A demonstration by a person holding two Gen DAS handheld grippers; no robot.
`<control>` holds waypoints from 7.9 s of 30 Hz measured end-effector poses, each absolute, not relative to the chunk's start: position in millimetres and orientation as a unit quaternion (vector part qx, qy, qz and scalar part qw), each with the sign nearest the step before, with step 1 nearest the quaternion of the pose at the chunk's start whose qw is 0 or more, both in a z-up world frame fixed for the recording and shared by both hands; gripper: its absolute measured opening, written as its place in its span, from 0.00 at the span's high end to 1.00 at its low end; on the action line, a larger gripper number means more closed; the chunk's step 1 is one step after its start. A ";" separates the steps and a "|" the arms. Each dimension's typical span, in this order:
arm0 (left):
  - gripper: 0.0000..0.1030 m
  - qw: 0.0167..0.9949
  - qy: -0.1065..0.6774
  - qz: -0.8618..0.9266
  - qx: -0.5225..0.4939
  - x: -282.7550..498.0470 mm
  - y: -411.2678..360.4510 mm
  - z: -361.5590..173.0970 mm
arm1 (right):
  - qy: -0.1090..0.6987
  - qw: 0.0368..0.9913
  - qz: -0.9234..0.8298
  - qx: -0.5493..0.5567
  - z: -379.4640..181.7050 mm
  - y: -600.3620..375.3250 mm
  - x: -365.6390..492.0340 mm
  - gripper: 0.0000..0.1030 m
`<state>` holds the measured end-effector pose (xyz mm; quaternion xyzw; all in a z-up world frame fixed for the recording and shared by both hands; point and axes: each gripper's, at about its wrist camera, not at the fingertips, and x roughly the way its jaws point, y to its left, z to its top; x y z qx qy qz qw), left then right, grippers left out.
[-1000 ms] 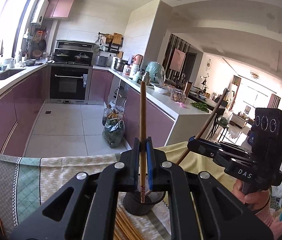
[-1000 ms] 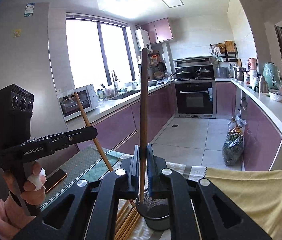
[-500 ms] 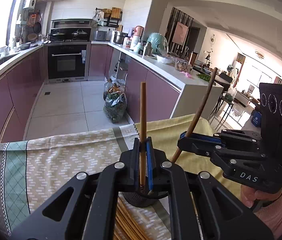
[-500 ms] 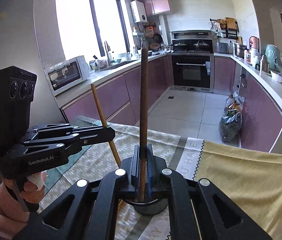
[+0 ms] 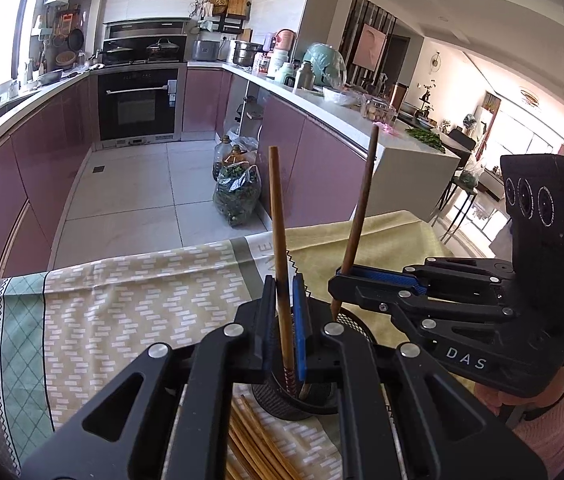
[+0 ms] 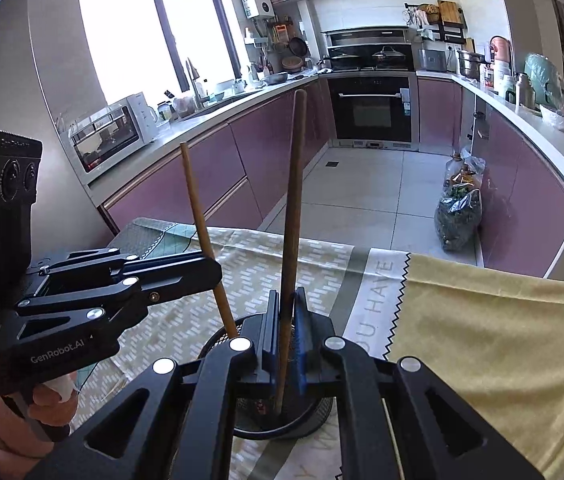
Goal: Organize utensils
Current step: 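Lower the chopstick into the cup and open the left gripper while the right gripper releases its chopstick, then withdraw both grippers from the cup back over the remaining chopsticks, then close the left gripper on a chopstick while the right gripper grasps another chopstick, then raise the left gripper's chopstick upright into the mesh cup while the right gripper inserts its chopstick, then open the left gripper to release the chopstick while the right gripper releases its chopstick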
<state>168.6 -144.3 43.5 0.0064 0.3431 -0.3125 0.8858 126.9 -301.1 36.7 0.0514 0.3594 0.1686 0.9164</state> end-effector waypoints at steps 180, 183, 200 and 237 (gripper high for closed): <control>0.93 0.907 0.237 -0.346 -0.040 84.1 -88.0 111.7 | 0.209 0.956 0.185 0.085 95.8 -310.2 44.3 0.94; 0.93 0.911 0.232 -0.339 -0.032 88.9 -96.1 113.8 | 0.204 0.958 0.179 0.087 97.8 -312.8 52.2 0.94; 0.93 0.899 0.294 -0.325 0.012 120.3 -122.5 62.9 | 0.259 0.952 0.150 0.072 57.1 -305.0 79.1 0.94; 0.90 0.877 0.368 -0.310 0.010 149.7 -131.3 10.4 | 0.342 0.926 0.133 0.091 20.1 -306.9 109.2 0.87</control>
